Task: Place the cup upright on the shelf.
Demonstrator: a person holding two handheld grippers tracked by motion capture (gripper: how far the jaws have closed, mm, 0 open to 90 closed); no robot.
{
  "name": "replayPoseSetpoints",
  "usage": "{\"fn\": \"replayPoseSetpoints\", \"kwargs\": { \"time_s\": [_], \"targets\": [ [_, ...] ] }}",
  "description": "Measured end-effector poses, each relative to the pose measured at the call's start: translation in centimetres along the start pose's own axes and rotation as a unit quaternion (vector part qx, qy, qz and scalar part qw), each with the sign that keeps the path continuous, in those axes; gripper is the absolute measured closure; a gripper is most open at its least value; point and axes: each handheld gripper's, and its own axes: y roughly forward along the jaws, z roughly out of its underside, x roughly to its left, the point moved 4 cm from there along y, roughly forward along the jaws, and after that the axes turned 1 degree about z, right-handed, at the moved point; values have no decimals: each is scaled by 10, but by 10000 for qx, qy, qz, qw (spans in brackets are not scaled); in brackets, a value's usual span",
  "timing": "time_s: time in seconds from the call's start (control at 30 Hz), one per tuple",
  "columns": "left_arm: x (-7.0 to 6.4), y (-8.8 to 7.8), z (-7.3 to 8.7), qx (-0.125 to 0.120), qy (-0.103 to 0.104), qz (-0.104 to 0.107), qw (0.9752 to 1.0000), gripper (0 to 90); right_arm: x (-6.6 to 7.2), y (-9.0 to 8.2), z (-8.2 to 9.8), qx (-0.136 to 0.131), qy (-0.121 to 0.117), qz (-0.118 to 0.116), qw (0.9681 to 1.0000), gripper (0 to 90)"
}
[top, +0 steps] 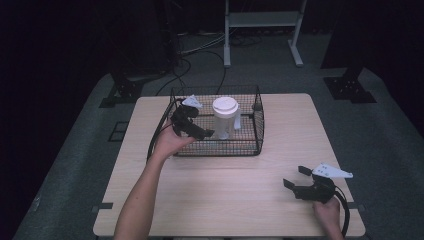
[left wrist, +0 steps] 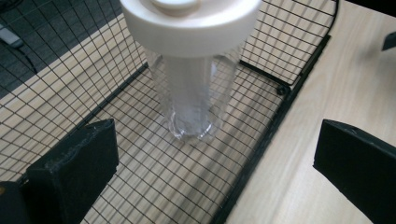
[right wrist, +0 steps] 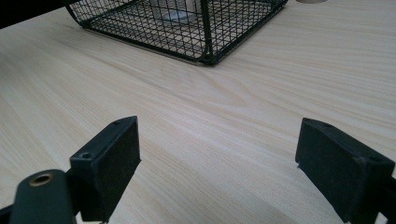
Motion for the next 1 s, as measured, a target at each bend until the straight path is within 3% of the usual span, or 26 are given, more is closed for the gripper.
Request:
{"fn": "replayPoseSetpoints", "kwargs": {
  "time_s": [0.37, 1.0],
  "targets": [
    [-8, -22, 16, -122, 85, -1, 9999, 0, -1, 0, 0, 33, 46, 36, 10000, 129],
    [-38, -35, 31, -348, 336, 121, 9988, 0, -1, 1, 1, 50, -21, 81, 10000, 129]
  ]
}}
